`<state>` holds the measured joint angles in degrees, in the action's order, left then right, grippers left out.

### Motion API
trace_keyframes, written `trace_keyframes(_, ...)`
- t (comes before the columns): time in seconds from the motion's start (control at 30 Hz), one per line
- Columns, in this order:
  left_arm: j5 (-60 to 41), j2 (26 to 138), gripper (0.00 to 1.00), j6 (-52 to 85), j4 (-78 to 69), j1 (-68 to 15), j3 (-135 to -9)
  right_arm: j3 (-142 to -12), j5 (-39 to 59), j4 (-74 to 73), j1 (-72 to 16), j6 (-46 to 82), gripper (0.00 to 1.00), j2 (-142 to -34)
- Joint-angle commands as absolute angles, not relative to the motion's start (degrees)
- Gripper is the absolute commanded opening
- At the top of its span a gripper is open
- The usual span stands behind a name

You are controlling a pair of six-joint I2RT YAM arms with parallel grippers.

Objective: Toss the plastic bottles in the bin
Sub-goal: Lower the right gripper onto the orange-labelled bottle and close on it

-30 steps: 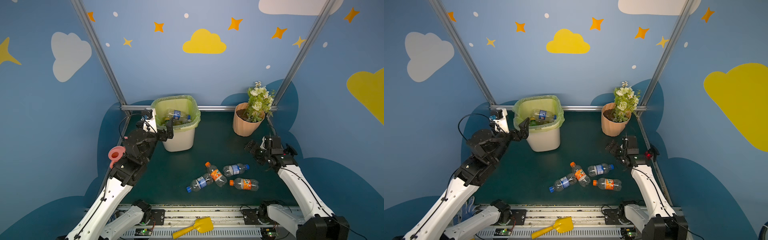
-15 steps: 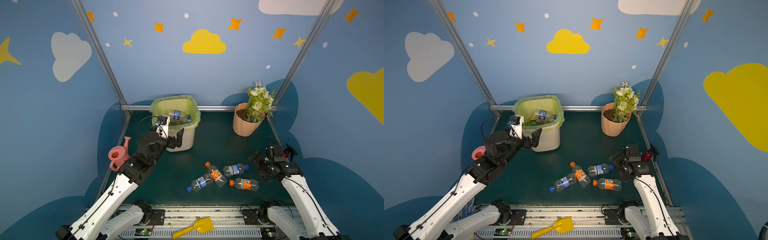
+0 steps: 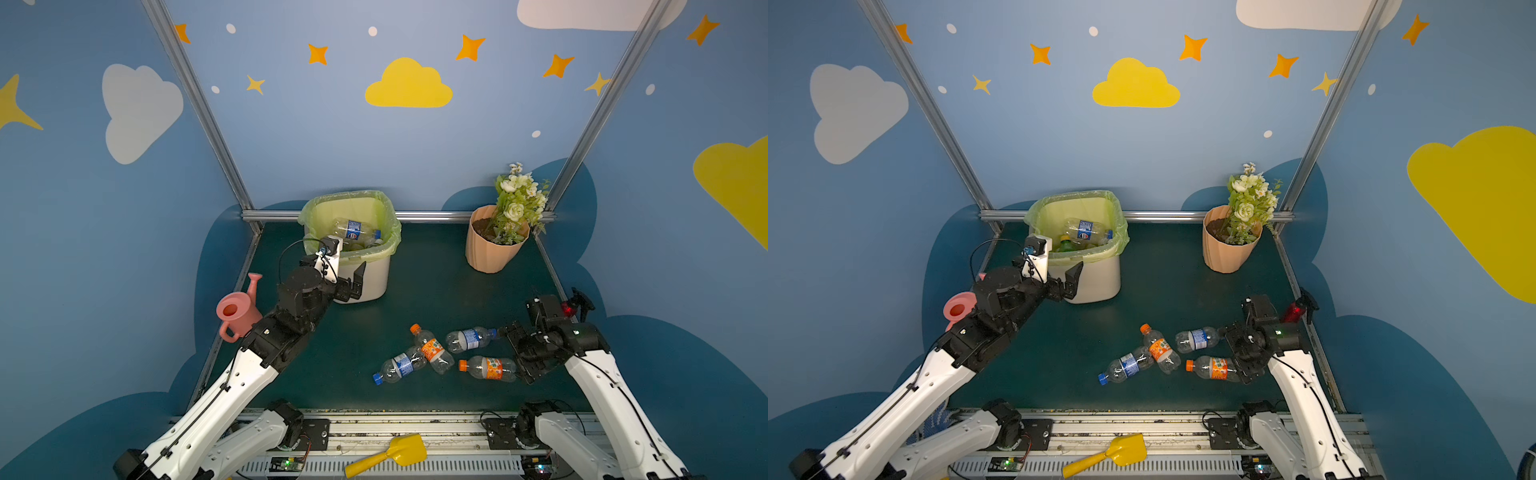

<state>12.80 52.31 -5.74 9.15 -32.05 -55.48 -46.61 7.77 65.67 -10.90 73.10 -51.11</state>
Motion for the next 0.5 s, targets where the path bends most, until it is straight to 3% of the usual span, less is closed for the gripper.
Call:
trace_keyframes(0.0,14.2,51.5,1.0,-7.0,7.8,-32.1,-55.4,-44.8,8.6,68.0,-13.5,78.3,0.96,-52.3)
trace_keyframes(0.47,15.0,52.1,1.0,-8.3,8.7,-31.9,-55.8,-34.4,8.4,58.9,-16.2,83.0,0.92,-55.1)
